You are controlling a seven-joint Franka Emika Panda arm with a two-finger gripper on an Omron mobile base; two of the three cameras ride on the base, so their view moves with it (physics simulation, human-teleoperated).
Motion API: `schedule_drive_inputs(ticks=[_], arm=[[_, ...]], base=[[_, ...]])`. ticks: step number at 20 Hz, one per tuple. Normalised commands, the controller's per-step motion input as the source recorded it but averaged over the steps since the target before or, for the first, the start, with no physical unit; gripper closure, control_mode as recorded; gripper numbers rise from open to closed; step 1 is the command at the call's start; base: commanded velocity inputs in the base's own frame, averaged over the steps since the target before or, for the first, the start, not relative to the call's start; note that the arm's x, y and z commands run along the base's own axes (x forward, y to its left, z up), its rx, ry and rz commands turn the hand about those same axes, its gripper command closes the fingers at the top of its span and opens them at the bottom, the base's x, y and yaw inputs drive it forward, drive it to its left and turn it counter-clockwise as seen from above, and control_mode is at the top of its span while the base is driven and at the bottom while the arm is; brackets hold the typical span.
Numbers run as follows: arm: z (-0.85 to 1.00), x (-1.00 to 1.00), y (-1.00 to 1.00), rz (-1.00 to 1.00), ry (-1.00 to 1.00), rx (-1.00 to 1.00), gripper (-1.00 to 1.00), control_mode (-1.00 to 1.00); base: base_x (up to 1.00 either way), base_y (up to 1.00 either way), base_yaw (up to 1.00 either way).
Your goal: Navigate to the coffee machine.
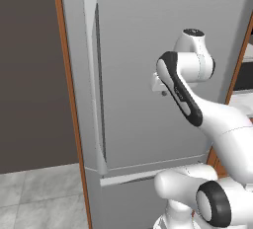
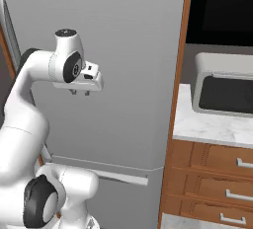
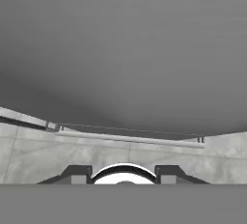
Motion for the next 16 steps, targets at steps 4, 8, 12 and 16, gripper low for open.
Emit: schedule_drive_inputs(ticks=[4, 8, 12, 16], arm=[[0.0, -0.56, 0.0, 0.0, -0.22, 0.0, -1.0, -1.0], [0.21, -0.97, 0.0, -0.02, -0.38, 0.0, -1.0, -1.0], [0.31, -0.75, 0.0, -0.06, -0.17, 0.0, -1.0, -1.0], [0.3, -0.46, 0.0, -0.09, 0.0, 0.02, -1.0, -1.0]], base=[[0.0, 0.0, 0.0], [0.0, 0.0, 0.0], [0.0, 0.0, 0.0], [0.0, 0.0, 0.0]])
